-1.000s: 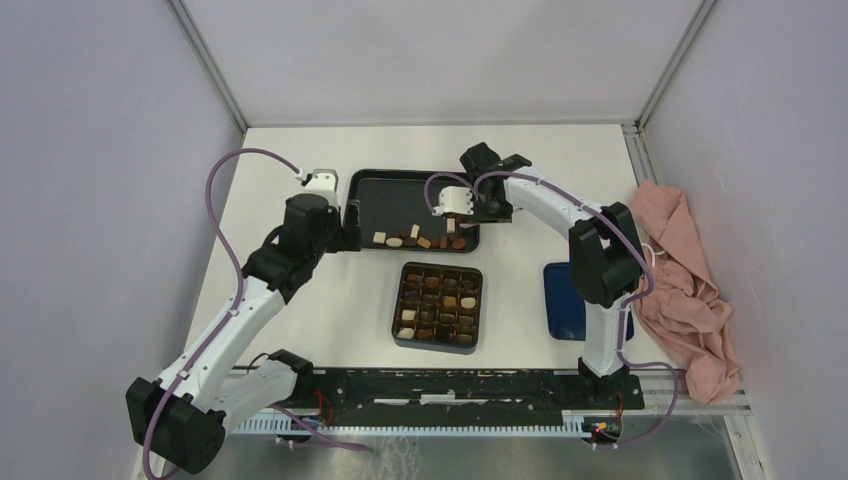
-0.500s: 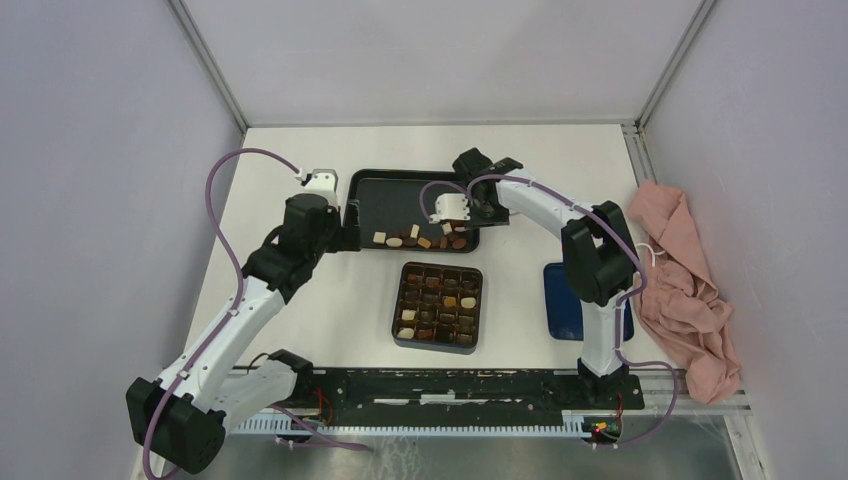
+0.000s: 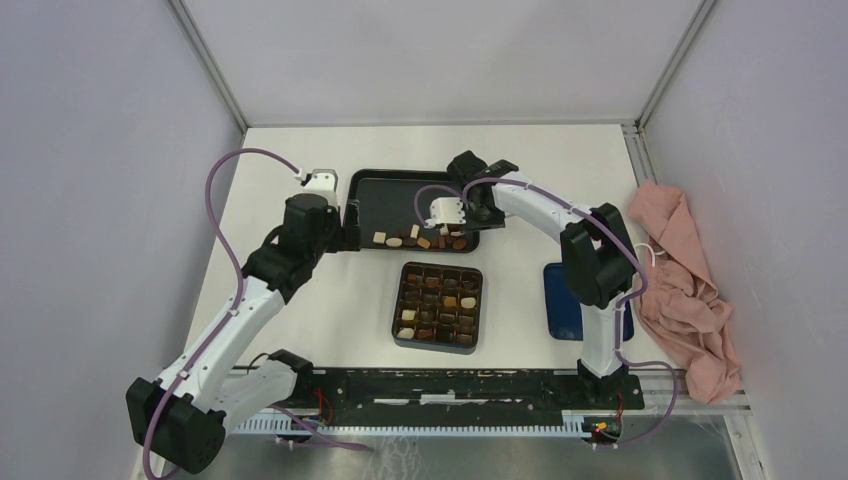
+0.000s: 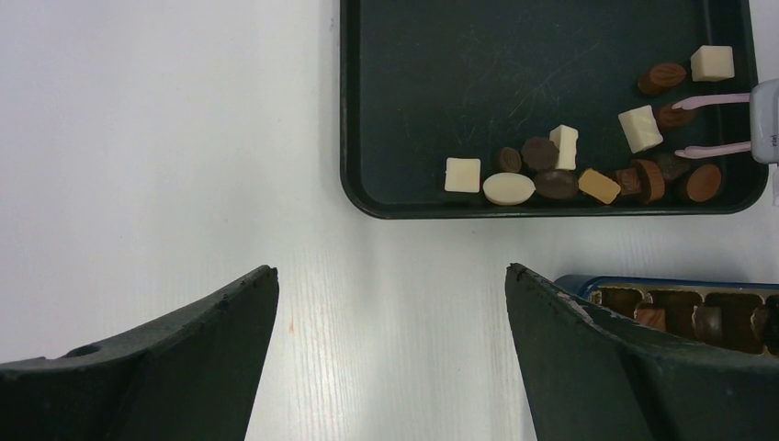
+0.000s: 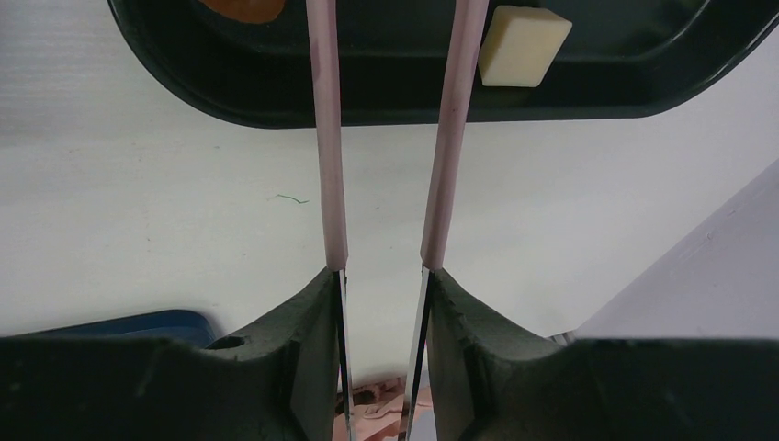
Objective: Pack the chocolate
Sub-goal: Pick up the fake chocolate from the plate.
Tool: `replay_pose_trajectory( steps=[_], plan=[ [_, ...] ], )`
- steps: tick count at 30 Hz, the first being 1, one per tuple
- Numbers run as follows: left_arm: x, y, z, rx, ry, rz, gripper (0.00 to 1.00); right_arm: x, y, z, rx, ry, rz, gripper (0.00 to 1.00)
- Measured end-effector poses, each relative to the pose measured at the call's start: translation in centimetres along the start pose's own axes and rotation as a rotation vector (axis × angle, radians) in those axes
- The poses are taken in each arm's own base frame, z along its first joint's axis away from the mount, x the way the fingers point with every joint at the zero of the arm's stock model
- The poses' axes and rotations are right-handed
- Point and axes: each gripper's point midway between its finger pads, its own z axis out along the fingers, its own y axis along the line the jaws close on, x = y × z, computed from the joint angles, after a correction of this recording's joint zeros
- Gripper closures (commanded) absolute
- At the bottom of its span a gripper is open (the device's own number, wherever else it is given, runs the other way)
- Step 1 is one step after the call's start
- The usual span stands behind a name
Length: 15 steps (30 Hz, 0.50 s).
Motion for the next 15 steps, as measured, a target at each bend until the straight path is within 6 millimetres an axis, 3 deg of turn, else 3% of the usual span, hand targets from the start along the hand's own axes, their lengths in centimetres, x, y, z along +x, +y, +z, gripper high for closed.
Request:
replay_pose_trajectory(
  steps=[15],
  plan=[
    [0.0, 0.0, 0.0, -0.001, 0.000, -0.001, 0.03, 1.3, -0.8, 0.0, 0.009, 0.009, 0.035, 0.60]
  ],
)
